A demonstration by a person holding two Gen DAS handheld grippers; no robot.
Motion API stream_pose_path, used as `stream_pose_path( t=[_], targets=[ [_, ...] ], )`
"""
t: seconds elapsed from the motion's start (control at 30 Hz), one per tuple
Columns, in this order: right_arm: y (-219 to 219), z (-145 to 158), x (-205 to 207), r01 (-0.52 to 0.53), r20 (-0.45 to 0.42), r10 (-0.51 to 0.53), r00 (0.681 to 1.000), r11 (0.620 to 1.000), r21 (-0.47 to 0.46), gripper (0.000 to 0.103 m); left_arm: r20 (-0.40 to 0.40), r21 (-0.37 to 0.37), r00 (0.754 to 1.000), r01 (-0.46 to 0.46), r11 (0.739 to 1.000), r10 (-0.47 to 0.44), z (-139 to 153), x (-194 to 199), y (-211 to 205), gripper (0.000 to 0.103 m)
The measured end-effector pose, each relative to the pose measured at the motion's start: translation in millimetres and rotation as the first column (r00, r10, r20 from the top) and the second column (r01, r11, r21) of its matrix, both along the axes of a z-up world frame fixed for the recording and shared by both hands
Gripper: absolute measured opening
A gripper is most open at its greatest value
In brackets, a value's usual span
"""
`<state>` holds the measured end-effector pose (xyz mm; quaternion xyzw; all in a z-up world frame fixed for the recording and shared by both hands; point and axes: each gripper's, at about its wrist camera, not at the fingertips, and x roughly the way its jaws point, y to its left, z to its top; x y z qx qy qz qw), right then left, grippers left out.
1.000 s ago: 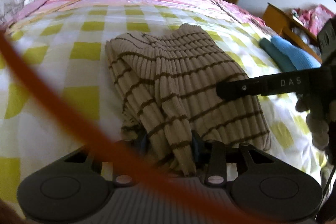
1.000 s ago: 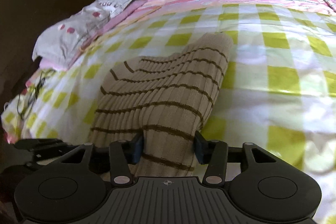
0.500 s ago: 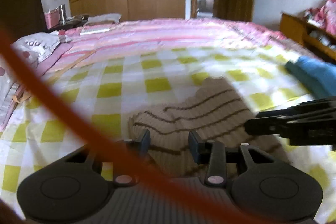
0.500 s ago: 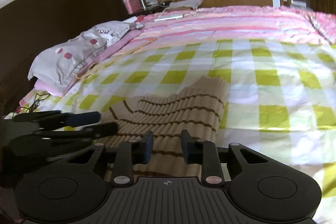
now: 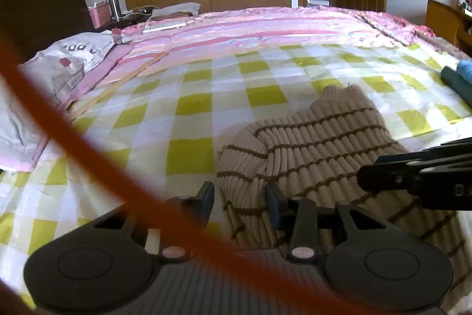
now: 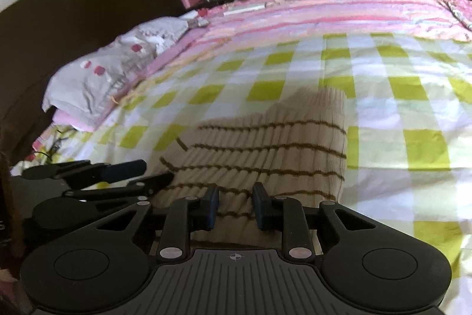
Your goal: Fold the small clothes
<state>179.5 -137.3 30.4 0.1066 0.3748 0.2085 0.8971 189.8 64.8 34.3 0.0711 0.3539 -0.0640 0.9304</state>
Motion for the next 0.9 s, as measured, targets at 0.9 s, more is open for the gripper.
stream_pose_path(
  t=[0.9],
  targets=[
    [-6, 6, -110, 0.027, 0.020, -0.025, 1.000, 0.993, -0.112, 0.035, -0.080, -0.061, 0.996, 0.029, 0.998, -0.034, 0, -104, -12, 0.045]
  ],
)
